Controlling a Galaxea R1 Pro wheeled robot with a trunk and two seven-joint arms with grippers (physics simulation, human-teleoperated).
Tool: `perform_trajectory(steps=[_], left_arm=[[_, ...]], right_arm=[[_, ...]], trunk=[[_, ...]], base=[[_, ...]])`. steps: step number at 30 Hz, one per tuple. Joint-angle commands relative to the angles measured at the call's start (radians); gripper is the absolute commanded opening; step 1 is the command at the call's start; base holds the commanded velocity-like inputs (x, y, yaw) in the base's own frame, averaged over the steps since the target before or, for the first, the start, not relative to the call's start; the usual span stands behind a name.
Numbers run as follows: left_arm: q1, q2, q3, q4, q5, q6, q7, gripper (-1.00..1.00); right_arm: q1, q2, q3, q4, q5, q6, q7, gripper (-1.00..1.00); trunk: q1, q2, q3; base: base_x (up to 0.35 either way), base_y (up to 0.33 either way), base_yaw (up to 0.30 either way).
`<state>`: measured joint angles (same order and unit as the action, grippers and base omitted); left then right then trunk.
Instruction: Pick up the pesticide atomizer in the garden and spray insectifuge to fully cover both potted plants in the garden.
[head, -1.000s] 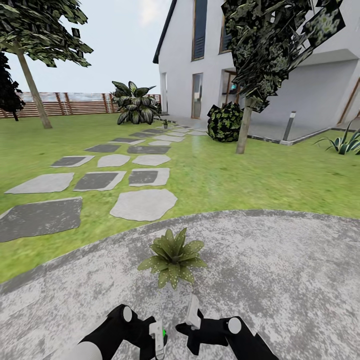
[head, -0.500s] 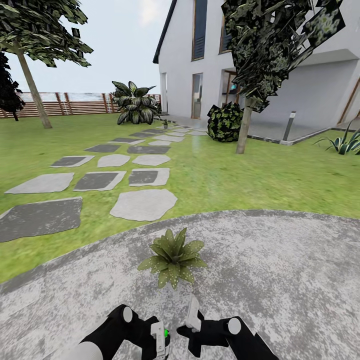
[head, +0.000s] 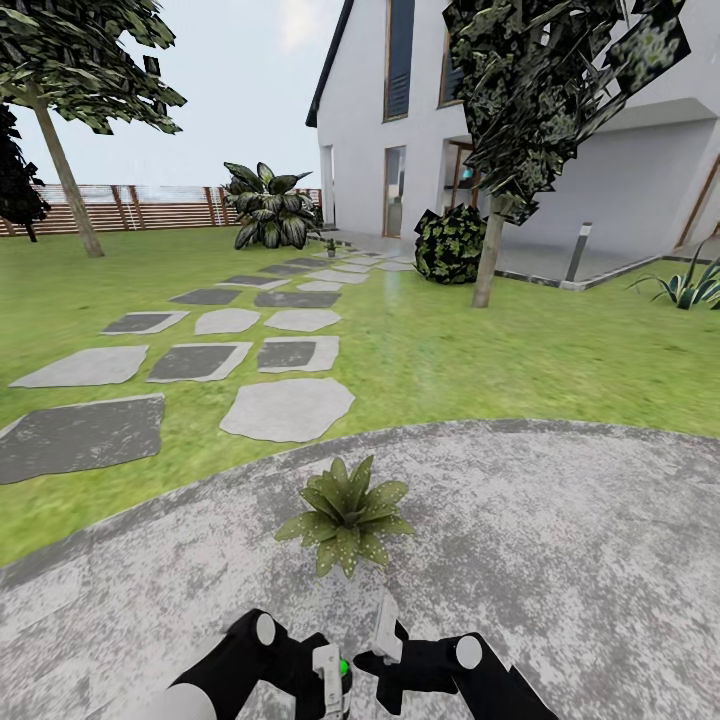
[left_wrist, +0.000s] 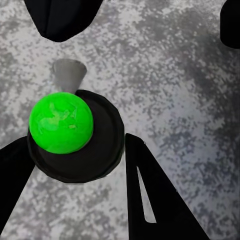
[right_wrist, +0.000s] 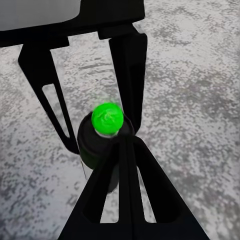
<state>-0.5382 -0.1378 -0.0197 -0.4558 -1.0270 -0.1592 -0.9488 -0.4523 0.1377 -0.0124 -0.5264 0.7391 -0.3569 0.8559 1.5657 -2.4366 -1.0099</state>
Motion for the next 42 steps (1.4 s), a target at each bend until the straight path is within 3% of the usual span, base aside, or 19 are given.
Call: perform_trajectory(steps=[1, 12, 16, 22, 25, 29, 31, 32, 34, 38, 40, 42], left_arm=[[0.000, -0.001, 0.001, -0.001, -0.010, -0.010, -0.001, -1.00], [0.000, -0.011, 0.000, -0.002, -0.008, -0.010, -0.001, -1.00], [0.000, -0.011, 0.000, -0.003, 0.014, -0.011, -0.001, -1.00], [0.000, 0.000, -0.006, -0.002, 0.014, -0.010, 0.004, -1.00], [0.001, 0.035, -0.010, 0.000, 0.008, -0.009, 0.004, -1.00], [0.012, 0.108, -0.011, 0.000, 0.008, -0.008, 0.004, -1.00], [0.025, 0.158, -0.010, -0.001, 0.006, -0.009, 0.002, -1.00], [0.028, 0.187, -0.010, -0.001, 0.007, -0.010, 0.002, -1.00], [0.030, 0.228, -0.009, -0.001, 0.009, -0.009, 0.001, -1.00], [0.030, 0.262, 0.014, -0.003, 0.021, 0.004, 0.014, -1.00], [0.030, 0.268, 0.075, -0.003, 0.036, 0.006, 0.037, -1.00], [0.030, 0.270, 0.183, -0.001, 0.054, 0.007, 0.089, -1.00]], right_arm=[[0.000, 0.000, -0.001, -0.001, 0.006, -0.004, 0.002, -1.00], [0.000, 0.000, -0.001, -0.001, 0.007, -0.004, 0.002, -1.00], [0.000, 0.000, -0.001, -0.001, 0.006, -0.004, 0.002, -1.00], [0.000, 0.000, -0.001, -0.001, 0.006, -0.004, 0.002, -1.00], [0.000, 0.000, -0.001, -0.001, 0.008, -0.004, 0.002, -1.00], [0.000, 0.000, -0.001, -0.001, 0.008, -0.004, 0.000, -1.00], [0.000, -0.001, -0.002, -0.001, 0.008, -0.004, 0.000, -1.00], [0.000, -0.002, -0.003, -0.001, 0.009, -0.004, 0.000, 1.00], [0.001, -0.003, -0.003, -0.001, 0.010, -0.004, 0.000, 1.00], [0.001, -0.007, -0.006, -0.001, 0.011, -0.005, -0.008, 1.00], [0.001, -0.017, -0.007, -0.001, 0.012, -0.005, -0.056, 1.00], [0.002, -0.075, -0.007, 0.017, 0.010, -0.006, -0.187, 1.00]], trunk=[[0.000, 0.000, -0.001], [0.000, 0.000, -0.001], [0.000, 0.000, -0.001], [0.000, 0.000, -0.001], [0.000, 0.000, -0.001], [0.000, 0.000, -0.001], [0.000, 0.000, -0.001], [0.000, 0.000, -0.001], [0.000, 0.000, -0.001], [0.000, 0.000, -0.001], [0.000, 0.000, -0.001], [0.000, 0.000, -0.001]], base=[[0.000, 0.000, 0.000], [0.000, 0.000, 0.000], [0.000, 0.000, 0.000], [0.000, 0.000, 0.000], [0.000, 0.000, 0.000], [0.000, 0.000, 0.000], [0.000, 0.000, 0.000], [0.000, 0.000, 0.000], [0.000, 0.000, 0.000], [0.000, 0.000, 0.000], [0.000, 0.000, 0.000], [0.000, 0.000, 0.000]])
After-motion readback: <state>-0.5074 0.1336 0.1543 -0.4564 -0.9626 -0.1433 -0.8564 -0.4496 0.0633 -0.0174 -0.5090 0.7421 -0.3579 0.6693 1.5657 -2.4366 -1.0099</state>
